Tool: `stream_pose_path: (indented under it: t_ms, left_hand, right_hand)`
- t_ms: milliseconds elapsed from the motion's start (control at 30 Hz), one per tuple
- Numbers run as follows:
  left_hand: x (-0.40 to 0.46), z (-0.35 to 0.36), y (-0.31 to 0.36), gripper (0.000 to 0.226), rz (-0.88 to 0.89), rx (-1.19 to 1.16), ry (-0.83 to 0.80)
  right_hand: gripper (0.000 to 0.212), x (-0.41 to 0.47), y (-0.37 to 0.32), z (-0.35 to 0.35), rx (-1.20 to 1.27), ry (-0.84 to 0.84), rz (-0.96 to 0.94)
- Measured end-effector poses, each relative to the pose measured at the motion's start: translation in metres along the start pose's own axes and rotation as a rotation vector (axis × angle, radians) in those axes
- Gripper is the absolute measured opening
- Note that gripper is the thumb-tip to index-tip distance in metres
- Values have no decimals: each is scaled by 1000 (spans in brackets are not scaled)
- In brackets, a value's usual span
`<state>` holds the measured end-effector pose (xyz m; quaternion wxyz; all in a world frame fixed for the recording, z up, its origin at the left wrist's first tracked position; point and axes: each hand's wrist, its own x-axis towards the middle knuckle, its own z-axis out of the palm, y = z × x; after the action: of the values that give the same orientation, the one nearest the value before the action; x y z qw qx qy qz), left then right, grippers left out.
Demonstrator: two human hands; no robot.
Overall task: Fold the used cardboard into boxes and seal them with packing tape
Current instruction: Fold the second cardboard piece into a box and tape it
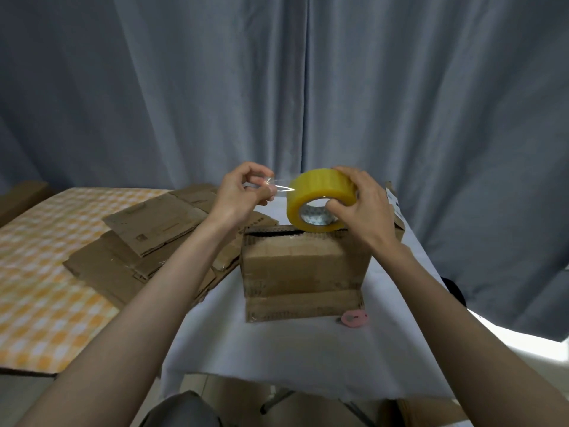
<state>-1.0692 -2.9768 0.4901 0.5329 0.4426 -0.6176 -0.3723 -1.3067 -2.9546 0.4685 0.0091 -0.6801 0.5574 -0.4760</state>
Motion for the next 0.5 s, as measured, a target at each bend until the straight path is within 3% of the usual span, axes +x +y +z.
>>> stream_pose_path:
  t_ms: [200,300,400,500]
  left_hand:
    - [-3,1,-15,18,-163,-32,4]
    - [-6,-3,-23,21,-263,-80,24]
    - [-9,-10,-30,23,-321,-108,22]
    - [-10,-18,-39,24,-366,-140,17]
  right_hand:
    - [62,-3,9,10,-78,-120,26]
    - [62,-11,21,25,13,-176,140]
    - [45,-21,32,40,179,-207,307]
    - [33,-30,37,50,222,-221,312]
